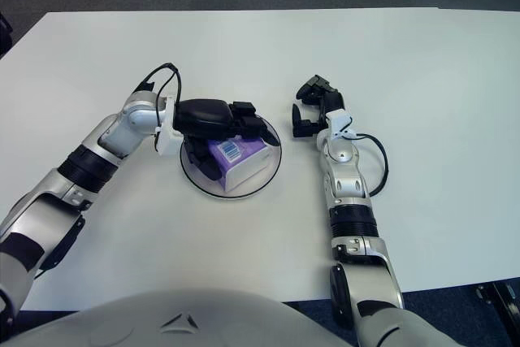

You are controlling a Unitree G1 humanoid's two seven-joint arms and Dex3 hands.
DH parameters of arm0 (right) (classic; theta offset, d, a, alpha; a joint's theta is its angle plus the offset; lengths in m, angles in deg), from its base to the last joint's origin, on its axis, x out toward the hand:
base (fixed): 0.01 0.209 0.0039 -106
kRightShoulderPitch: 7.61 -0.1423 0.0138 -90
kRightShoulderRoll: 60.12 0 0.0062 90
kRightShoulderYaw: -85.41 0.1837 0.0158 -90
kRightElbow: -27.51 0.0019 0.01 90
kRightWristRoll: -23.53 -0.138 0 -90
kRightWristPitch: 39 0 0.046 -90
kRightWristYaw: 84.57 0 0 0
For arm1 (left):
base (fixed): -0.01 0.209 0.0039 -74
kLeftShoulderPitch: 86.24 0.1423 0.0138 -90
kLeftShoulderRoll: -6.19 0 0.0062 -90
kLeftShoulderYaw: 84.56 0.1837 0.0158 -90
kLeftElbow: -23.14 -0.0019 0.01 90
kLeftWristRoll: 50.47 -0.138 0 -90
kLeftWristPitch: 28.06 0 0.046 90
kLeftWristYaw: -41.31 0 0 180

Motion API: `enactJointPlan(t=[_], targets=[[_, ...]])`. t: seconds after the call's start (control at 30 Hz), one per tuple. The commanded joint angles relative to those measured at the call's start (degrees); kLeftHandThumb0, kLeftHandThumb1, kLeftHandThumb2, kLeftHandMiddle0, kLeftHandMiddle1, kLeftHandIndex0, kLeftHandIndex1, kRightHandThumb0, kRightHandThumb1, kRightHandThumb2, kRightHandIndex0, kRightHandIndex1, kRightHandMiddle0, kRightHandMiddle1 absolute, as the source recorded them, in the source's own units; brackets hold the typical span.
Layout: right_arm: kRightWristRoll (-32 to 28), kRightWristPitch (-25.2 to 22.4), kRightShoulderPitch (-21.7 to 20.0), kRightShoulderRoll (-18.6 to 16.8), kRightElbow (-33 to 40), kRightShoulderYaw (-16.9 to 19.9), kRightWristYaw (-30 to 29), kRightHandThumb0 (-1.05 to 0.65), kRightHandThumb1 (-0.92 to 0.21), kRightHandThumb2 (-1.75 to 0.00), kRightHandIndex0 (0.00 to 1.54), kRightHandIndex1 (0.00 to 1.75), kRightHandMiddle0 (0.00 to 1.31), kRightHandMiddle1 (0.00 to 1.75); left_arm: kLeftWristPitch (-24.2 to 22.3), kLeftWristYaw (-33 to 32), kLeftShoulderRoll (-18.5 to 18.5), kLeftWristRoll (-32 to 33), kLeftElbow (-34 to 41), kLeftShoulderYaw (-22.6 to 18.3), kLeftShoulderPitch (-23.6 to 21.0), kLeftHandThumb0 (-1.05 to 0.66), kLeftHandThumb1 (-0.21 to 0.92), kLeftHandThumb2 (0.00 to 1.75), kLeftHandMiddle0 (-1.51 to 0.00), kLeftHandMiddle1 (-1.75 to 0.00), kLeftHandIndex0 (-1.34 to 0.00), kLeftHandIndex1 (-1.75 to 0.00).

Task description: Put the tissue paper into the plate.

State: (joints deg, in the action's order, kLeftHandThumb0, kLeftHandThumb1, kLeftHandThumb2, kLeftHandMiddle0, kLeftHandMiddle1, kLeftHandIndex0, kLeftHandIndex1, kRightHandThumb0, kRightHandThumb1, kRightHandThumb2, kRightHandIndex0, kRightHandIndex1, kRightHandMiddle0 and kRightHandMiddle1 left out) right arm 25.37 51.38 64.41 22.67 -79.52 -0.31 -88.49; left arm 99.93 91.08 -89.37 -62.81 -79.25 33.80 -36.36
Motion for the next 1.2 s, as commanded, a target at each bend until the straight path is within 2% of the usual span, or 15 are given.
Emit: enactJointPlan(t=[0.0,0.17,0.27,0.7,0.9,1.07,1.13,1.17], targets=[[0.65,-2.17,6.36,-1.52,-5.03,-0.74,-0.1,-0.01,0.08,-1.75,0.89,1.75,0.72,1.68,-0.82,1.99,-0.74,1.24,-0.37,0.4,-0.92,-1.05,0.92,0.79,0.0,-0.29,0.0,-0.06],[0.23,-0.32,6.52,-1.47,-5.72,-0.64,0.41,-0.01,0.05,-1.71,0.88,1.75,0.71,1.66,-1.73,3.03,-1.09,2.73,1.02,-0.16,-0.34,-1.05,0.92,0.76,0.0,-0.08,0.0,-0.01],[0.33,0.19,6.64,-1.38,-5.83,-0.72,0.52,-0.01,0.03,-1.68,0.86,1.75,0.69,1.65,-2.2,3.14,-1.26,3.07,1.74,-0.39,0.0,-1.05,0.92,0.75,0.0,-0.03,0.0,0.0],[1.45,-0.04,6.51,-0.89,-5.92,-1.33,0.05,-0.01,-0.02,-1.62,0.83,1.75,0.66,1.63,-7.85,2.54,-1.75,3.65,6.52,-1.74,2.02,-1.05,0.92,0.64,0.0,0.0,0.0,0.0],[2.5,1.22,6.58,-0.99,-5.8,-1.83,-0.62,-0.01,0.06,-1.72,0.9,1.75,0.71,1.65,-9.99,2.13,-1.78,3.35,7.76,-2.31,2.4,-1.05,0.92,0.55,0.0,0.0,0.0,0.0],[2.14,-2.59,7.57,-1.56,-2.04,-2.14,-0.76,-0.01,0.08,-1.74,0.92,1.75,0.73,1.65,-12.35,1.49,-1.9,4.88,9.69,-4.01,3.56,-1.05,0.92,0.44,0.0,0.0,0.0,0.0],[1.47,-4.88,7.77,-1.93,-0.72,-1.92,-0.8,-0.01,0.06,-1.71,0.89,1.75,0.71,1.64,-13.56,1.63,-2.29,5.86,10.96,-4.91,4.02,-1.05,0.92,0.39,0.0,0.0,0.0,0.0],[1.18,-5.83,7.83,-2.09,-0.23,-1.78,-0.86,-0.01,0.0,-1.65,0.85,1.75,0.68,1.64,-14.09,1.73,-2.5,6.21,11.56,-5.28,4.18,-1.05,0.92,0.36,0.0,0.0,0.0,0.0]])
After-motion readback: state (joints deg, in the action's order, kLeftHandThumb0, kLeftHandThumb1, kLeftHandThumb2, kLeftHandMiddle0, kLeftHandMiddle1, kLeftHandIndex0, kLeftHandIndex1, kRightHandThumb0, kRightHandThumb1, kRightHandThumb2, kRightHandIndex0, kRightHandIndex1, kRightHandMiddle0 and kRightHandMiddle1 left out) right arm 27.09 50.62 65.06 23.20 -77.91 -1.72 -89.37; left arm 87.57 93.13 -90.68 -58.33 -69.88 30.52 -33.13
